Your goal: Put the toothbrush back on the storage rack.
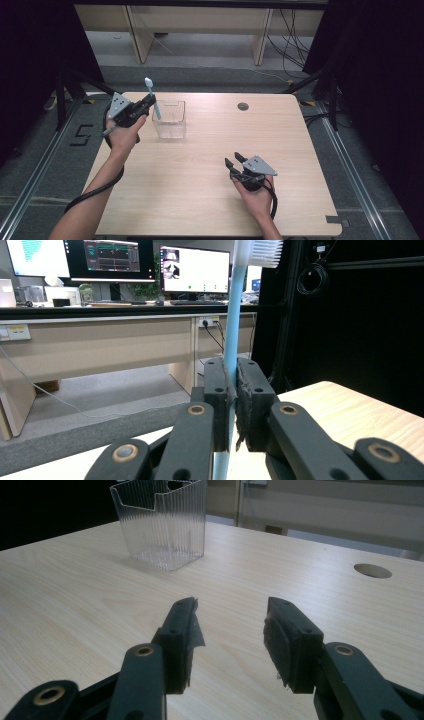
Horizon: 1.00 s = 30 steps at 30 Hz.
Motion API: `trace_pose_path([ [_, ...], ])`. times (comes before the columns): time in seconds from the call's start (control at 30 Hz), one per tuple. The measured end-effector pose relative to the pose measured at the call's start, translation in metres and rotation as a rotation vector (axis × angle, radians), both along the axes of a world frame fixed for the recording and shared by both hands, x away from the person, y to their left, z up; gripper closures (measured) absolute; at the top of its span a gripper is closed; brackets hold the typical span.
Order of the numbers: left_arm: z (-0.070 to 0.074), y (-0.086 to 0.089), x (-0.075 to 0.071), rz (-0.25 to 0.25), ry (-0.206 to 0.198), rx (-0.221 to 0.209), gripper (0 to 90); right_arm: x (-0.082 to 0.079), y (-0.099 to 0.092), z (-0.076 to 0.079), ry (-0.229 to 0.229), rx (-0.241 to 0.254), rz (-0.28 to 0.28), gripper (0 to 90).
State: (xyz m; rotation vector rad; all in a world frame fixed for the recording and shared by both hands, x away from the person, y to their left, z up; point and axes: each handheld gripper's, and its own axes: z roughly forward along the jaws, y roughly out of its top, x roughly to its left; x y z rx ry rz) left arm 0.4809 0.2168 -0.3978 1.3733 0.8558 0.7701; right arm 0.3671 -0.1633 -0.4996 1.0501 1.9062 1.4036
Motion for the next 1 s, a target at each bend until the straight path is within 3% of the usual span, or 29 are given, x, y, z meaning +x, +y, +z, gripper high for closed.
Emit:
trace_pose_path([
  [0.07,0.000,0.001,0.001,0.002,0.001,-0.001,83.8,0.002,-0.001,0.000,-0.014,-0.010,0.015,55.8],
  [0.4,-0.003,0.004,0.005,0.017,0.010,0.005,83.8,0.000,-0.001,0.000,0.003,-0.004,0.010,55.8],
  [0.57,-0.005,0.005,0.007,0.022,0.015,0.014,83.8,0.002,-0.002,-0.001,-0.036,-0.023,0.003,55.7],
  [0.63,-0.006,0.005,0.008,0.026,0.019,0.017,83.8,0.002,-0.002,-0.001,-0.027,-0.020,0.005,55.7],
  [0.67,-0.006,0.006,0.008,0.029,0.020,0.021,83.8,0.000,-0.001,-0.001,0.006,-0.009,0.011,55.7],
  [0.8,-0.008,0.006,0.010,0.034,0.028,0.025,83.8,0.001,-0.001,-0.001,-0.013,-0.014,0.003,55.7],
  [1.0,-0.011,0.007,0.011,0.037,0.036,0.030,83.9,0.000,-0.001,-0.001,0.000,-0.006,0.006,55.7],
])
